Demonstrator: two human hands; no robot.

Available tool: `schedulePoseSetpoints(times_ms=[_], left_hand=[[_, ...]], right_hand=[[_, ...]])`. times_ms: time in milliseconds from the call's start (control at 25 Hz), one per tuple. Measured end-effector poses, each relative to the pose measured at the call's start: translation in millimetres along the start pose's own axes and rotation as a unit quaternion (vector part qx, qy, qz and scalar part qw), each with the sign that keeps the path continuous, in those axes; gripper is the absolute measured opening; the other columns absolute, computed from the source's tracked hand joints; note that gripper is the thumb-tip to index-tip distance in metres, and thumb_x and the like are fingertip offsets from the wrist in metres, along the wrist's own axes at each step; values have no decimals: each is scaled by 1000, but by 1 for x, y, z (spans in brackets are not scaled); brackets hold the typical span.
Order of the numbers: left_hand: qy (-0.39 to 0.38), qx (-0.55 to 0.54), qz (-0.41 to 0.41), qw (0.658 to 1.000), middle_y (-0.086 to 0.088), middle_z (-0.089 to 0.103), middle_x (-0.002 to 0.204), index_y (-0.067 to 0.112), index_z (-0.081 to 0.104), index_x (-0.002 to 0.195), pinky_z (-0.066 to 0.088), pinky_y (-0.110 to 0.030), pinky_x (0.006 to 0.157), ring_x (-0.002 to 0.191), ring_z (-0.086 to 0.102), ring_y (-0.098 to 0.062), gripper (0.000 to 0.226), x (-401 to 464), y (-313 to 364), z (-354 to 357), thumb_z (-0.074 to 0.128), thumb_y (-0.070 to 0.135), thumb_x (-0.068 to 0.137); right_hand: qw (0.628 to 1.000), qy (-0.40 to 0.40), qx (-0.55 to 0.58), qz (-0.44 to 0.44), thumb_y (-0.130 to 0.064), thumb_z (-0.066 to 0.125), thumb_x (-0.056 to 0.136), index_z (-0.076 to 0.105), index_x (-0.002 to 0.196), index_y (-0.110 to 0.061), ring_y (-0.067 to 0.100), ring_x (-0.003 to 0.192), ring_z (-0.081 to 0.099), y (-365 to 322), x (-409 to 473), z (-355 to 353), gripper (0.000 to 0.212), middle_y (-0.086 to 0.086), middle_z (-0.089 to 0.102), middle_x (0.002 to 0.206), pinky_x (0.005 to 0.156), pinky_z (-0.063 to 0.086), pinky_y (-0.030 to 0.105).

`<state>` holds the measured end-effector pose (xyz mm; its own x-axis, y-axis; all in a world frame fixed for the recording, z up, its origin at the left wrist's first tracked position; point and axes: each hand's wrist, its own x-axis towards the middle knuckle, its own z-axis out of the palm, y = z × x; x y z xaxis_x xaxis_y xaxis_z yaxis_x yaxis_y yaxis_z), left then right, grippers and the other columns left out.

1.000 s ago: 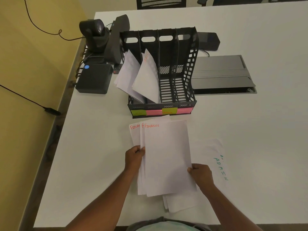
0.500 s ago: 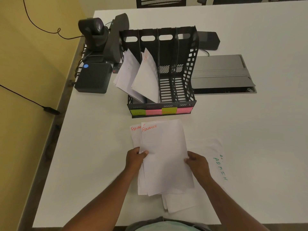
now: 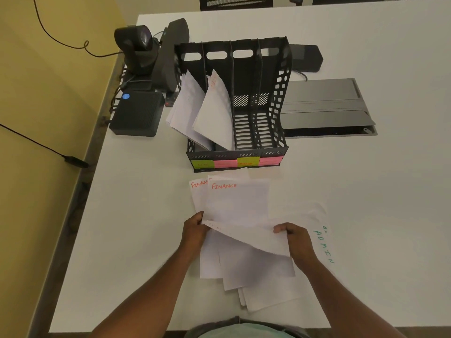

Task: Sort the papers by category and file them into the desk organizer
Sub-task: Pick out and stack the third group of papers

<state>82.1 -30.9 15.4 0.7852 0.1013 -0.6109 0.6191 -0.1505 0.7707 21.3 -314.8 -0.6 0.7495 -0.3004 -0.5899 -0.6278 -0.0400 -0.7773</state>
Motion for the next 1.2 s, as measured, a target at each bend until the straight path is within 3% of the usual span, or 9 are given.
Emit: schedulePoseSetpoints(times_ms=[160,280,400,560,680,760,840,1000,1200], left_hand=[[-21,-4,-19,1000,-2,76,96,27,75,90,58,-43,84,94,69,-30,53,-1,0,1,52,-18,71],[-48,-14,-42,998,-10,73,107,19,71,100,56,-47,90,99,68,-34,44,1,2,0,59,-14,73],[-24,34,17,999,-4,70,115,17,69,108,53,-39,95,106,66,-27,25,1,6,6,65,3,87],[61,38,25,997,-3,59,122,-1,58,125,50,-31,94,109,59,-23,38,5,4,11,62,-7,87],[35,-92,4,995,-6,60,128,5,75,74,48,-32,88,115,57,-28,31,2,-2,4,51,-14,82],[28,-134,-20,990,-9,62,130,14,74,57,47,-36,87,116,56,-32,34,-1,-7,-2,57,-5,80],[17,-152,-24,988,-11,64,128,14,74,58,46,-36,83,113,58,-33,31,-2,-14,-5,59,-1,81],[19,-159,-27,987,-10,67,123,8,73,65,50,-28,74,97,63,-25,12,-4,-17,-6,65,11,73],[22,-165,-46,985,-9,67,123,10,72,65,48,-29,67,91,63,-24,10,3,-13,-4,63,12,69]], right_hand=[[998,17,44,35,2,70,82,79,77,-21,25,80,71,-1,0,13,24,-1,78,80,73,55,33],[997,33,32,68,0,70,80,77,77,-21,26,80,72,-1,5,19,22,-1,78,79,73,57,32],[997,36,13,71,1,69,78,76,73,-19,25,73,69,-2,7,23,22,3,76,77,70,56,32],[997,51,24,57,19,49,72,66,44,-26,18,53,51,-5,11,21,56,-12,61,49,50,42,18],[989,120,76,42,20,45,77,75,73,-21,22,76,63,-18,20,8,51,-1,72,76,71,52,26],[991,131,22,-3,14,52,84,75,96,-11,26,94,68,-33,32,4,35,9,75,100,89,55,33],[989,82,-96,-75,3,62,89,70,116,-7,25,104,66,-54,48,8,29,13,71,119,96,49,27],[958,3,-281,-47,-15,71,88,41,148,-7,31,131,52,-88,82,34,68,14,54,144,107,40,33],[974,61,-217,0,-17,69,88,59,129,-9,29,113,63,-87,93,53,43,10,68,123,96,48,31]])
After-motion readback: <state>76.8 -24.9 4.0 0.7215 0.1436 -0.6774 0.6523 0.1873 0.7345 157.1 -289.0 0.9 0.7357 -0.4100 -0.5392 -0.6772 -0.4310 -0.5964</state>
